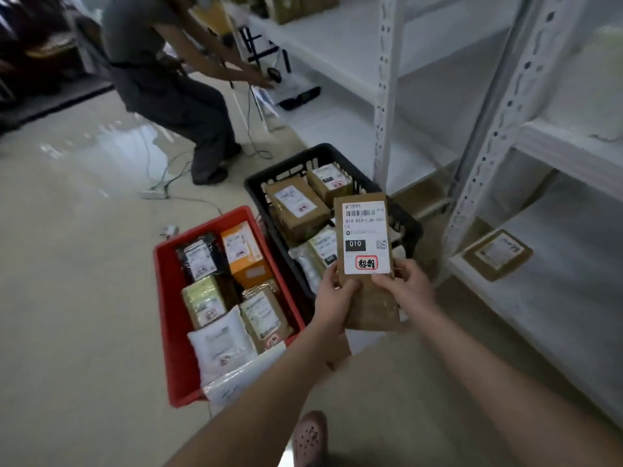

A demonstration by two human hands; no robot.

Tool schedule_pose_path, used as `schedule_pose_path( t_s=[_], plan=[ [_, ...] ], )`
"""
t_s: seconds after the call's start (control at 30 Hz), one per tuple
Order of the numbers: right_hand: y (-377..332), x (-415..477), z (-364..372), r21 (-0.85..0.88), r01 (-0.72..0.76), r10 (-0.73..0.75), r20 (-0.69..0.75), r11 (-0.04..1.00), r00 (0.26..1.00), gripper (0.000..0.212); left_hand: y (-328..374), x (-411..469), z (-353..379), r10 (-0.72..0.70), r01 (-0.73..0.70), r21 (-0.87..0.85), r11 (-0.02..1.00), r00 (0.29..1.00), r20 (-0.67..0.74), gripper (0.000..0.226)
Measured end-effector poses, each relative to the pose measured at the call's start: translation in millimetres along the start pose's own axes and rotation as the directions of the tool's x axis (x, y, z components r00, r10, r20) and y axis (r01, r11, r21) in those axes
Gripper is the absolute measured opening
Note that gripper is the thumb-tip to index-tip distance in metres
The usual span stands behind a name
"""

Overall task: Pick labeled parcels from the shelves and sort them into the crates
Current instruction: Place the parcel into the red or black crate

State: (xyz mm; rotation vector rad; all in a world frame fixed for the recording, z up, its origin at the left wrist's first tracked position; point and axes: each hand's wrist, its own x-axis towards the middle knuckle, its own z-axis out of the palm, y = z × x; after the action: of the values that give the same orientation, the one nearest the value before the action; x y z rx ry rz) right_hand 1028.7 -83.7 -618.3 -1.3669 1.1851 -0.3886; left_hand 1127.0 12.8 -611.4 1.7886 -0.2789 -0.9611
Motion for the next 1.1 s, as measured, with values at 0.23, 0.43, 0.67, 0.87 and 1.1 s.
schedule_pose_path(
  t_s=[0.23,0.43,0.67,0.87,1.1],
  plan=[
    [-27,-4,139,-0.09,0.083,-0.063,0.207,0.993,0.976,0.038,-20,22,-116,-0.01,-0.016,-0.079,0.997,0.947,-0.322,0.04],
    [-10,19,247,-0.283,0.014,0.09,0.351,0.959,0.932,0.057,-66,69,-210,-0.192,0.179,-0.073,0.981,0.939,-0.286,0.037],
    [26,52,309,-0.465,-0.004,0.185,0.344,0.886,0.921,0.057,-122,121,-253,-0.324,0.321,-0.043,0.946,0.93,-0.174,0.051],
    [34,59,313,-0.626,0.084,0.177,0.343,0.775,0.922,0.065,-132,133,-248,-0.318,0.325,0.062,0.944,0.943,-0.099,0.055],
    [47,55,309,-0.699,0.057,0.226,0.306,0.713,0.925,0.069,-129,126,-248,-0.356,0.356,0.119,0.927,0.934,-0.017,0.047]
  ],
)
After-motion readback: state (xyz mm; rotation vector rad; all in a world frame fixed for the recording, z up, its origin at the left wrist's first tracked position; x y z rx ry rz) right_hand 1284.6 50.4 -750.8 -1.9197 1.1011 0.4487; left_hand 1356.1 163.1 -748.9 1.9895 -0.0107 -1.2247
